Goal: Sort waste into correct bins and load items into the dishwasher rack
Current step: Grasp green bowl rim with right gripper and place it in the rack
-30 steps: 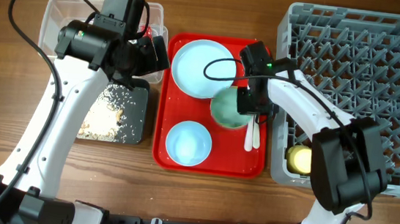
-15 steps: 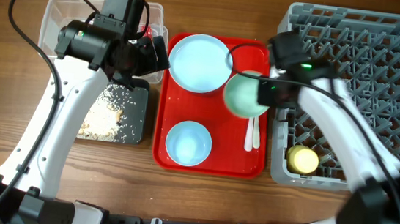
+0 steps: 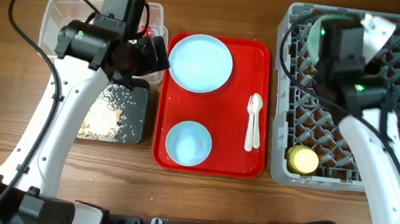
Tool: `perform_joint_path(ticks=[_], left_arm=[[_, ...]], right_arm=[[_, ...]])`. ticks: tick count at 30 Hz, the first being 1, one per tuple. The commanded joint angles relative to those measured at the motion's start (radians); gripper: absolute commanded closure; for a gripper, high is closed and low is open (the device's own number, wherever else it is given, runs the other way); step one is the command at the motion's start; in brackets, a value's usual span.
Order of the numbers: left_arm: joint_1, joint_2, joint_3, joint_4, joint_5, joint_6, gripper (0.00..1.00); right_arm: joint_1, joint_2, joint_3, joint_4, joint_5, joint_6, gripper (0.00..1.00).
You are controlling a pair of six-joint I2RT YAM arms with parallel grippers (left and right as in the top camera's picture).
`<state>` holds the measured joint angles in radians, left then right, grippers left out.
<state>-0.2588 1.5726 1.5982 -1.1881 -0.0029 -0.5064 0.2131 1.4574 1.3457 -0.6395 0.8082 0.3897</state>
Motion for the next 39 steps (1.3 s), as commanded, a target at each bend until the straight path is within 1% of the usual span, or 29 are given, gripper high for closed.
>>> perform_joint_path(ticks=[1,2,4,6,10,14,17,22,28,35,36,38,39], left_arm=[[0.004,-0.007,0.010,0.002,-0.018,0.004,0.00],[0.004,-0.007,0.010,0.002,-0.018,0.004,0.00],[0.004,-0.007,0.010,0.002,-0.018,0.004,0.00],[0.004,-0.007,0.010,0.002,-0.018,0.004,0.00],[0.004,-0.007,0.010,0.002,-0.018,0.004,0.00],[0.004,-0.007,0.010,0.001,-0.018,0.004,0.00],[0.004,-0.008,0.010,0.002,-0.018,0.004,0.00],[0.004,-0.007,0.010,0.001,-0.018,0.004,0.00],[0.004,-0.007,0.010,0.002,-0.018,0.004,0.00],[0.004,-0.007,0.010,0.002,-0.018,0.004,0.00],[0.004,-0.007,0.010,0.002,-0.018,0.004,0.00],[0.004,-0.007,0.010,0.002,-0.018,0.004,0.00],[0.004,-0.007,0.010,0.002,-0.018,0.004,0.00]], right_arm=[[0.001,0.135,0.006,0.192,0.236,-0.274,0.96],[0.001,0.182,0.006,0.292,0.242,-0.395,0.96],[0.003,0.253,0.006,0.429,0.250,-0.572,0.96],[0.003,0.325,0.006,0.570,0.294,-0.696,0.96],[0.002,0.440,0.006,0.783,0.363,-0.834,0.96],[0.002,0.510,0.006,0.894,0.362,-0.910,0.96],[0.002,0.547,0.006,0.913,0.362,-0.941,0.96],[0.002,0.580,0.002,0.879,0.367,-0.941,0.95],[0.002,0.581,0.002,0.854,0.367,-0.940,0.96],[0.024,0.581,0.002,0.782,0.363,-0.940,0.95],[0.027,0.581,0.002,0.777,0.363,-0.940,0.93],[0.043,0.581,0.002,0.777,0.363,-0.939,0.81],[0.051,0.581,0.002,0.777,0.363,-0.939,0.78]])
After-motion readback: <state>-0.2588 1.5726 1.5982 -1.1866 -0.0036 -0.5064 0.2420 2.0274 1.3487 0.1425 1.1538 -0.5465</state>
